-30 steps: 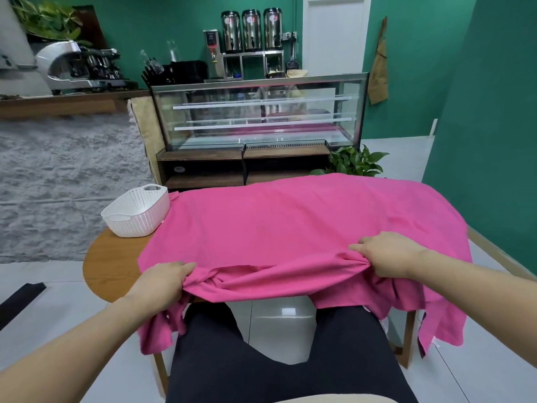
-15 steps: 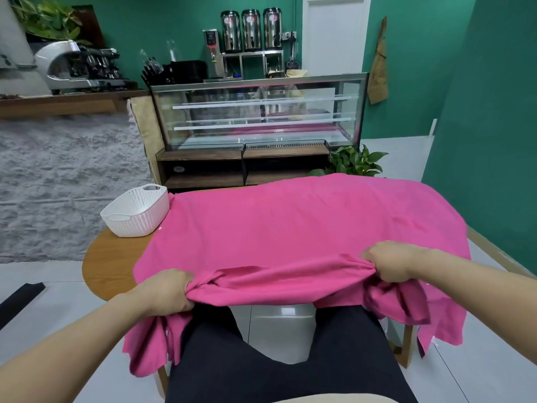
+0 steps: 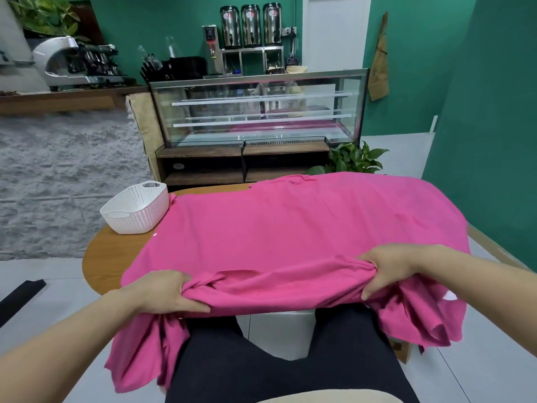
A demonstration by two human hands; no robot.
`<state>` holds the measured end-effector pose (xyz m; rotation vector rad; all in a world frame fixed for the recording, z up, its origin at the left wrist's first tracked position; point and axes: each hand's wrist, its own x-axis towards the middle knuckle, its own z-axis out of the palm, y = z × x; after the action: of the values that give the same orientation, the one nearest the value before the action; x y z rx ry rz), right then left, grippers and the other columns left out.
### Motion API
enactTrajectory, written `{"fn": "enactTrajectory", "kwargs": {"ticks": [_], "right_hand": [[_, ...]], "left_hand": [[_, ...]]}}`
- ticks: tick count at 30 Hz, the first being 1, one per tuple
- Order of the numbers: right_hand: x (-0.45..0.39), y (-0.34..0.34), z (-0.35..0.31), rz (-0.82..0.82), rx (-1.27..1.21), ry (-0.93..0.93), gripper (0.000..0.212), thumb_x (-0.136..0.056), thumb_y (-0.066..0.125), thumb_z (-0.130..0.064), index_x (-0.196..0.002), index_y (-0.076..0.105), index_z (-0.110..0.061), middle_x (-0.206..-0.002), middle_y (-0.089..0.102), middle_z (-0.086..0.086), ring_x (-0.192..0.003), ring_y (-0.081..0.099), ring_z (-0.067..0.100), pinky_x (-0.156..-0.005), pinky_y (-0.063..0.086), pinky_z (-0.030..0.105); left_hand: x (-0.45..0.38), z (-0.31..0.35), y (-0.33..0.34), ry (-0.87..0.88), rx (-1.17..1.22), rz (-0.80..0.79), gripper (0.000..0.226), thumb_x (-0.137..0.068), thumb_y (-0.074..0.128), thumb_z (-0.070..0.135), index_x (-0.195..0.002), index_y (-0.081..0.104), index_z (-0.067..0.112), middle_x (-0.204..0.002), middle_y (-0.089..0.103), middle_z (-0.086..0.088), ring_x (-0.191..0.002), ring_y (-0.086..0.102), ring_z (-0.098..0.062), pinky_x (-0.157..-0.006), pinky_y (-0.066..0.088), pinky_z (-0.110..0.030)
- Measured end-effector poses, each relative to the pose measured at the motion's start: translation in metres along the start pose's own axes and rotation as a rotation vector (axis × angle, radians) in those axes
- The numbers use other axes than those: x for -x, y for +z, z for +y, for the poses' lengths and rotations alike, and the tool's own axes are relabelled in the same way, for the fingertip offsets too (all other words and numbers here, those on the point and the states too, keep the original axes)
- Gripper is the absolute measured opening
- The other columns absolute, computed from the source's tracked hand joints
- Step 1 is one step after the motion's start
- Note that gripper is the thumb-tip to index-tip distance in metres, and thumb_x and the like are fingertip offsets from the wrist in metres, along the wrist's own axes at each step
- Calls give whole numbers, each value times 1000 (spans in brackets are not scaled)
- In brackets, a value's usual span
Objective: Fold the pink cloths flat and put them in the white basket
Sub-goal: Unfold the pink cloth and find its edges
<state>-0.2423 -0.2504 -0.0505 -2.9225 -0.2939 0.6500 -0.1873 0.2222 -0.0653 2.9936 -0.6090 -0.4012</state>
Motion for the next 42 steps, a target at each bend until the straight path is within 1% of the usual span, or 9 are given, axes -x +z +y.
{"fn": "enactTrajectory", "kwargs": {"ticks": [5,10,13,15,20,25,31,36,42], "right_hand": [[-5,-7,2,78,-236,-24,50,-62,75,-73,-95,64,-38,-93,71,-23,-92,65,1,-87,50,23],[-17,-17,9,191,-258,-18,77,-45,61,-93,-77,59,-23,-68,56,-16,-67,51,6,-70,43,26],[-23,-31,15,218,-288,-25,68,-51,65,-86,-77,53,-24,-69,52,-11,-66,47,9,-66,40,29],[-27,-41,18,227,-306,-33,56,-61,66,-78,-85,56,-29,-79,56,-8,-73,51,12,-72,43,30],[-41,-66,25,390,-149,50,26,-86,61,-61,-91,67,-36,-79,62,-15,-73,55,3,-70,45,26],[-58,-84,27,517,-104,105,30,-88,52,-65,-95,60,-37,-78,61,-14,-75,59,12,-69,49,32],[-83,-101,47,469,-143,168,33,-77,54,-79,-96,58,-51,-84,59,-29,-84,56,6,-78,46,31],[-104,-107,68,429,-121,184,11,-89,65,-45,-83,56,-42,-87,64,-14,-91,62,20,-80,50,36],[-132,-110,66,531,-187,184,12,-93,62,-17,-104,57,-20,-93,60,-1,-89,57,26,-70,32,28]], "left_hand": [[-8,-8,-5,102,320,42,91,-50,49,101,-92,67,22,-90,73,4,-85,67,-14,-80,53,-32],[-13,3,-22,109,565,121,71,-64,58,86,-108,70,33,-110,68,27,-104,62,5,-88,43,-7],[-25,-2,-31,88,684,159,55,-71,62,78,-96,74,31,-99,73,16,-90,64,3,-81,44,-8],[-36,-5,-35,71,733,227,25,-87,67,48,-90,75,25,-92,74,8,-82,63,-2,-77,45,-11],[-70,-20,-45,11,618,407,19,-98,60,31,-85,69,20,-83,72,-1,-78,62,-14,-82,49,-34],[-96,-14,-60,-53,614,418,26,-98,54,40,-86,54,17,-75,55,3,-77,51,-19,-73,40,-33],[-115,-19,-74,87,226,275,44,-77,66,66,-109,43,48,-110,56,13,-102,57,-11,-90,45,-35],[-141,-27,-83,222,371,393,15,-84,51,43,-98,56,41,-92,56,9,-88,55,-6,-89,46,-43],[-170,-26,-87,-68,1,565,32,-85,64,22,-117,64,22,-115,60,-3,-101,64,-32,-81,54,-46]]}}
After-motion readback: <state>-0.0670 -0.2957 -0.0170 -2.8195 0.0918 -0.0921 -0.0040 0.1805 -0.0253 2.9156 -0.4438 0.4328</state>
